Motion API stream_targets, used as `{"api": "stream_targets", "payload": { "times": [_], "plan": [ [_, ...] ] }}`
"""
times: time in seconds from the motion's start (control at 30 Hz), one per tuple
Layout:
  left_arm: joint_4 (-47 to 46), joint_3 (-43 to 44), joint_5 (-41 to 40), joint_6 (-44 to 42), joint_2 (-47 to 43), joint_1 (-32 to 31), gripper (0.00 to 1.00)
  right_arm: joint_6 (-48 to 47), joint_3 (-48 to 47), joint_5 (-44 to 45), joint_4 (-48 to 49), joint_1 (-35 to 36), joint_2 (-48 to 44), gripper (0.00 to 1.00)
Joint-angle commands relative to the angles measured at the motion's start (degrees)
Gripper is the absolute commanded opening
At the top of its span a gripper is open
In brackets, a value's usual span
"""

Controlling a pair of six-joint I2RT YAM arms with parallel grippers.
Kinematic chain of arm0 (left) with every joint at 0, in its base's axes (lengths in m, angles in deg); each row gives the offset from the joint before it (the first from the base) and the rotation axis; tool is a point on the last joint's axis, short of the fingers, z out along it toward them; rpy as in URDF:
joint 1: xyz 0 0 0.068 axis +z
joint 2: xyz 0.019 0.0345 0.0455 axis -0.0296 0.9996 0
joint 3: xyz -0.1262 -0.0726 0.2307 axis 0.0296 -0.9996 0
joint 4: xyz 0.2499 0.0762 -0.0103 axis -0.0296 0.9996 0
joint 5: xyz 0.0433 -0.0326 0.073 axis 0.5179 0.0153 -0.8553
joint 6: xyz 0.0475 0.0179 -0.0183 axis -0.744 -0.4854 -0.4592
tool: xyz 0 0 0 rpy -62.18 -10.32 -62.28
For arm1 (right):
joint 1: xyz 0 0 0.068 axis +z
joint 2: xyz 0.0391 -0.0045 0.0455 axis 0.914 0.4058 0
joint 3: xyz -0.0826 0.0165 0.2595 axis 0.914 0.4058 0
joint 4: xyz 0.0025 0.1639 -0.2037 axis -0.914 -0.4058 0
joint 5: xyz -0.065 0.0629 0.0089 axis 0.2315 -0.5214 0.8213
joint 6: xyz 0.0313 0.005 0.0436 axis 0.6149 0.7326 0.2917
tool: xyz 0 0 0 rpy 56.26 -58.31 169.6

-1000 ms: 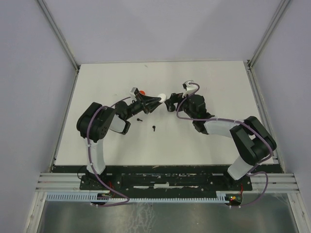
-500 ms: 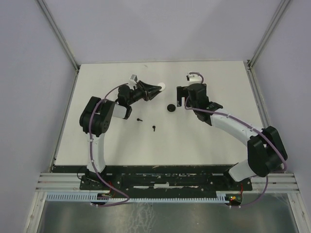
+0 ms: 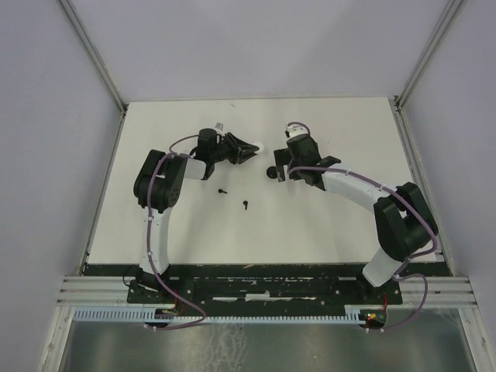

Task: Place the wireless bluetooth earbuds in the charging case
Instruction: Place the charging case at the center of the board.

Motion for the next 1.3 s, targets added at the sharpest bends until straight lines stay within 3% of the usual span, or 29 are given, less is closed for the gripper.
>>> {"api": "stream_targets", "payload": {
  "times": [0.0, 0.5, 0.77, 0.97, 1.27],
  "plan": [
    [6.1, 3.8, -2.2, -7.2, 0.1, 0.4, 0.15, 1.4, -5.3, -4.6, 0.2, -0.3, 3.1, 0.99],
    [13.7, 7.7, -3.5, -11.6, 2.0, 1.0, 0.25, 1.2, -17.9, -9.9, -4.0, -0.3, 17.2, 0.99],
    [15.4, 7.8, -3.6, -12.7, 1.8, 1.6, 0.37, 0.8, -19.6, -10.3, -4.3, -0.2, 20.5, 0.99],
    [15.8, 6.5, -3.8, -13.0, 0.7, 2.1, 0.5, 1.0, -20.6, -11.3, -4.1, -0.3, 22.3, 0.99],
    [11.9, -1.3, -3.4, -12.0, -6.3, 3.6, 0.51, 1.8, -22.4, -13.9, -4.0, -0.2, 24.6, 0.99]
  ]
}}
